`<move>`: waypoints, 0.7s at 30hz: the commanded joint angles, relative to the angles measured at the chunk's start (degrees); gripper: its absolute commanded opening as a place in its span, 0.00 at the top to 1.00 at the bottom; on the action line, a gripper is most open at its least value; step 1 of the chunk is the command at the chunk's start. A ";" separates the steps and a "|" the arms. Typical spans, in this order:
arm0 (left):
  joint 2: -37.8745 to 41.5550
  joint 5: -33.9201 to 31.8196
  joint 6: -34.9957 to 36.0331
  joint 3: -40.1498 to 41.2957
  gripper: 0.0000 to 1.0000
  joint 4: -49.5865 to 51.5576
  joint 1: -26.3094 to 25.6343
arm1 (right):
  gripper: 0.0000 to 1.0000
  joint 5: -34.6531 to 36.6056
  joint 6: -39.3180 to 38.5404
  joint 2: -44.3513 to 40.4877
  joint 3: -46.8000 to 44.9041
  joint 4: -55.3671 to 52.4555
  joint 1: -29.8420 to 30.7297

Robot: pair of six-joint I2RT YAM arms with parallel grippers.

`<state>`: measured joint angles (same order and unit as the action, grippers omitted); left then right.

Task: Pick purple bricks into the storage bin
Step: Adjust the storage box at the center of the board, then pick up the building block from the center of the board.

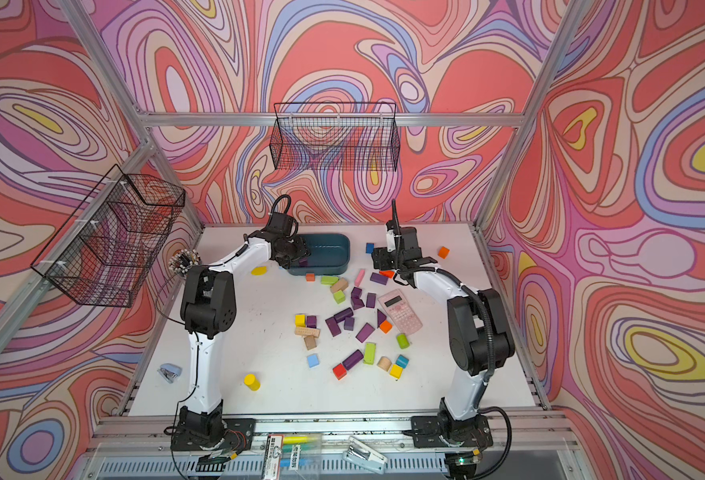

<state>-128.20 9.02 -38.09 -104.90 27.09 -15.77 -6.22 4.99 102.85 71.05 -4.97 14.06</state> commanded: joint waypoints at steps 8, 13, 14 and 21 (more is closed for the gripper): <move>9.39 1.62 0.53 10.42 0.23 -9.75 -0.82 | 0.19 0.15 -0.59 -0.16 0.85 -1.18 0.25; 12.18 3.06 2.41 14.12 0.21 -14.46 -1.24 | 0.20 0.25 -0.24 -0.80 0.06 -2.04 0.28; 12.59 3.22 2.84 14.53 0.20 -14.83 -1.27 | 0.19 0.31 -0.17 -0.96 0.05 -2.22 0.26; 14.87 4.15 5.78 17.19 0.16 -16.12 -2.62 | 0.19 0.26 1.43 -0.98 -0.56 -3.95 0.22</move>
<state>-116.22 12.38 -34.52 -89.08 12.95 -17.52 -6.22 5.67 102.83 71.02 -7.66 14.06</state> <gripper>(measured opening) 0.824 0.806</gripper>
